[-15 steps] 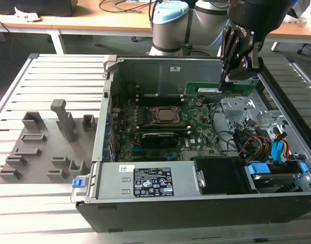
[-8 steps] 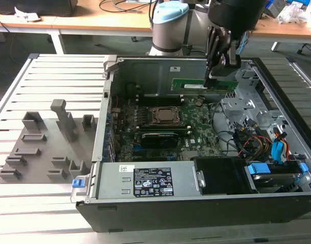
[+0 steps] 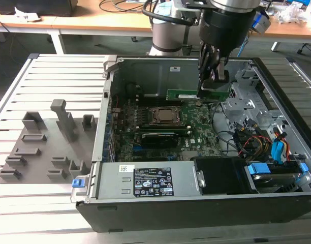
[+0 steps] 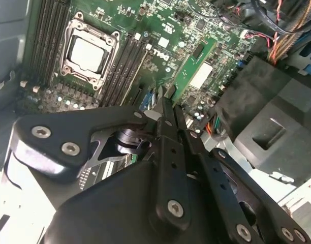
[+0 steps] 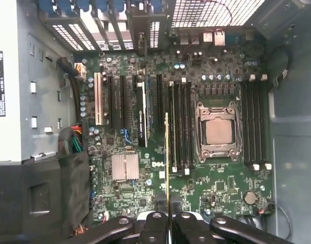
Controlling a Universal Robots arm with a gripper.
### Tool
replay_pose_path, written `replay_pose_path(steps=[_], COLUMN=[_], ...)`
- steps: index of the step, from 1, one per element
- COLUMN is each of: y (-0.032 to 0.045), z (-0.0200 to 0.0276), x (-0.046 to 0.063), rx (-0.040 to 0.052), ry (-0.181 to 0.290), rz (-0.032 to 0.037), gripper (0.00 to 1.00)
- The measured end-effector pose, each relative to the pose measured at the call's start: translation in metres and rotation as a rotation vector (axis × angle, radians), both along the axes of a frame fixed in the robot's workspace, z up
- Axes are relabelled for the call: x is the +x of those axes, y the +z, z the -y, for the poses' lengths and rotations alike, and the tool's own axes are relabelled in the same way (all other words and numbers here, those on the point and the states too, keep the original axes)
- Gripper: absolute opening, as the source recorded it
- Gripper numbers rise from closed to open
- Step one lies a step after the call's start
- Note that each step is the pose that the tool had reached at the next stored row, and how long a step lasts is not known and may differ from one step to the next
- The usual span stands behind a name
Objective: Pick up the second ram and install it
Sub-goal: 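Pick up the second ram and move it above second insertion slot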
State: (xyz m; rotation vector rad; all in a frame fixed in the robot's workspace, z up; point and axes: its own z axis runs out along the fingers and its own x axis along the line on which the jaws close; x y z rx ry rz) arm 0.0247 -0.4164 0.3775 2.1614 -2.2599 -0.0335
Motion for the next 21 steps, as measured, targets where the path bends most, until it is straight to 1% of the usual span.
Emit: replay_pose_path(steps=[1,2,4,6,9,10,11,12,13,14,15,17,21], y=[-0.0035,-0.0087,-0.0137,-0.017,-0.0207,-0.0214,-0.022,-0.0225,-0.0233,-0.0245,-0.025,-0.0252,-0.0252], z=[-0.0001,-0.0004,-0.0031,-0.0061,-0.0096,-0.0107,-0.0128,-0.0138,-0.0144,-0.0166,-0.0171,-0.0175,-0.0175], x=[0.0,-0.002,-0.015,-0.022,-0.023,-0.024,-0.024,-0.025,-0.027,-0.029,-0.03,-0.031,-0.031], rx=[-0.0001,-0.0002,0.0,0.0009,0.0012,0.002,0.0133,0.0309,0.0427,0.0429,0.0429,0.0428,0.0428], ry=[0.0,0.0,0.0,0.006,0.044,0.047,0.049,0.051,0.052,0.05,0.046,0.033,0.033], rz=[0.0,0.0,0.0001,0.0002,0.0005,0.0007,0.0008,0.0013,0.0015,0.0016,0.0016,0.0019,0.002], gripper=[0.13,0.13,0.13,0.13,0.13,0.13,0.13,0.13,0.13,0.13,0.13,0.13,0.13])
